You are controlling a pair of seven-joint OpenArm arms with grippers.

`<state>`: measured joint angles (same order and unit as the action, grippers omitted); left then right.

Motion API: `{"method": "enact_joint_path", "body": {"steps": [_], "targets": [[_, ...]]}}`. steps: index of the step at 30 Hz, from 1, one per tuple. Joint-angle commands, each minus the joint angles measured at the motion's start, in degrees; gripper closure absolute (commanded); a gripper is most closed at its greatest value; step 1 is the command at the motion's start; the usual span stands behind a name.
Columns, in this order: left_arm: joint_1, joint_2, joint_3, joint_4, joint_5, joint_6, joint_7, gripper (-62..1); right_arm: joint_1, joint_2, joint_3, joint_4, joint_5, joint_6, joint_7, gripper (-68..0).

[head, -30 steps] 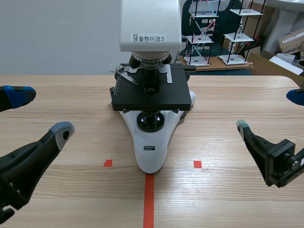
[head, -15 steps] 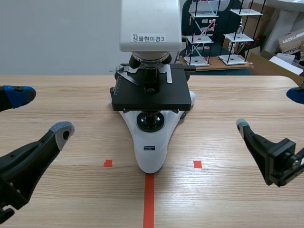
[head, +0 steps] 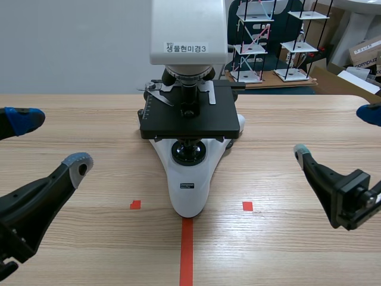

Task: Point at the eyepiece

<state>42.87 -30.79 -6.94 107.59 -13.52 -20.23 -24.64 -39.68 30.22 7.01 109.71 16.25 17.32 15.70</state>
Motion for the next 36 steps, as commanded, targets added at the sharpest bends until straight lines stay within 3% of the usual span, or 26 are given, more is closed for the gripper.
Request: {"method": "enact_joint_path", "body": {"steps": [1, 22, 23, 25, 30, 36], "targets": [[0.09, 0.28, -0.15, 0.15, -0.44, -0.09, -0.87, -50.6, 0.48, 0.87, 0.11, 0.81, 0.46, -0.15, 0.15, -63.0], [0.11, 0.28, -0.15, 0.15, -0.44, -0.09, -1.03, -50.6, 0.46, 1.03, -0.33, 0.81, 0.46, -0.22, 0.22, -61.7], [0.11, 0.28, -0.15, 0.15, -0.44, -0.09, -1.03, -50.6, 0.46, 1.03, -0.33, 0.81, 0.46, -0.22, 0.31, -58.0], [0.11, 0.28, -0.15, 0.15, -0.44, -0.09, -1.03, -50.6, 0.46, 1.01, -0.33, 0.81, 0.46, -0.22, 0.35, -43.9], [0.11, 0.28, -0.15, 0.15, -0.44, -0.09, -1.03, -50.6, 0.46, 0.87, -0.33, 0.81, 0.46, -0.26, 0.55, -0.2], [0.11, 0.28, -0.15, 0.15, -0.44, -0.09, -1.03, -50.6, 4.66, 1.27, -0.20, 1.01, 1.36, -1.29, -0.66, -0.2]]}}
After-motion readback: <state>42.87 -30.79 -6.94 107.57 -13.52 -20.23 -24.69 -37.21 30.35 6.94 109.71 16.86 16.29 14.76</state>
